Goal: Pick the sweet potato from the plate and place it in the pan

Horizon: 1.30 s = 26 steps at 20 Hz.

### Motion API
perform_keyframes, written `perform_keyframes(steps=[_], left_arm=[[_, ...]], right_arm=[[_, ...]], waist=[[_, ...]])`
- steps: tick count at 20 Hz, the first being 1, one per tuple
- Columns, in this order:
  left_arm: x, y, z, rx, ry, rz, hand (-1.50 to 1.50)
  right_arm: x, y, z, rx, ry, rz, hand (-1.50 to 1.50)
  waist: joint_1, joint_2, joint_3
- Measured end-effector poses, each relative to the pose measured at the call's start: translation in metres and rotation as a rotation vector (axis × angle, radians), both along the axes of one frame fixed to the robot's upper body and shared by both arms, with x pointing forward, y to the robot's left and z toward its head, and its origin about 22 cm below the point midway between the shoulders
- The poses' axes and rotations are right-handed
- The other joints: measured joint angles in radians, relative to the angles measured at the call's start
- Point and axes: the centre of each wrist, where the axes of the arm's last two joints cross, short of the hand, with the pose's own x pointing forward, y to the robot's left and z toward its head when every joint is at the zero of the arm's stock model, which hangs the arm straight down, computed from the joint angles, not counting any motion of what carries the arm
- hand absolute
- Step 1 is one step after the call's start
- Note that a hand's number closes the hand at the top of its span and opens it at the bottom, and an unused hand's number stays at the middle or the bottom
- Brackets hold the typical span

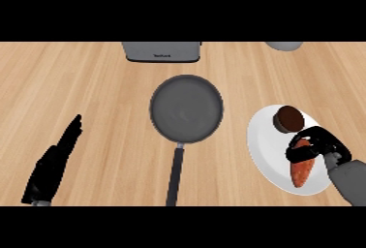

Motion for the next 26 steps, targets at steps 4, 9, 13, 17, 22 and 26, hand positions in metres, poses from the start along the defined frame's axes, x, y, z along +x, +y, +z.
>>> perform_keyframes(steps=[4,9,13,17,22,26], left_arm=[[0.003,0.001,0.000,-0.001,0.002,0.004,0.00],[0.003,-0.002,-0.002,-0.003,0.004,0.015,0.00],[0.005,-0.001,-0.002,-0.003,0.008,0.017,0.00],[0.009,-0.002,-0.010,-0.006,0.001,0.017,0.00],[0.009,-0.005,-0.003,-0.004,0.000,0.005,0.00],[0.011,-0.006,0.000,-0.005,0.001,0.002,0.00]], right_arm=[[0.004,0.010,0.021,-0.172,-0.178,0.245,1.50],[0.011,0.022,0.057,-0.314,-0.544,0.416,1.50],[0.015,0.036,0.083,-0.348,-0.807,0.518,1.50],[0.023,0.060,0.095,-0.333,-0.957,0.562,1.50],[0.047,0.104,0.105,-0.227,-1.033,0.591,1.50],[0.068,0.141,0.104,-0.133,-1.029,0.600,1.50]], waist=[[0.001,0.002,0.006],[-0.009,-0.002,0.008],[-0.012,0.000,0.008],[-0.008,0.003,0.008],[0.004,0.006,0.008],[0.010,0.008,0.008]])
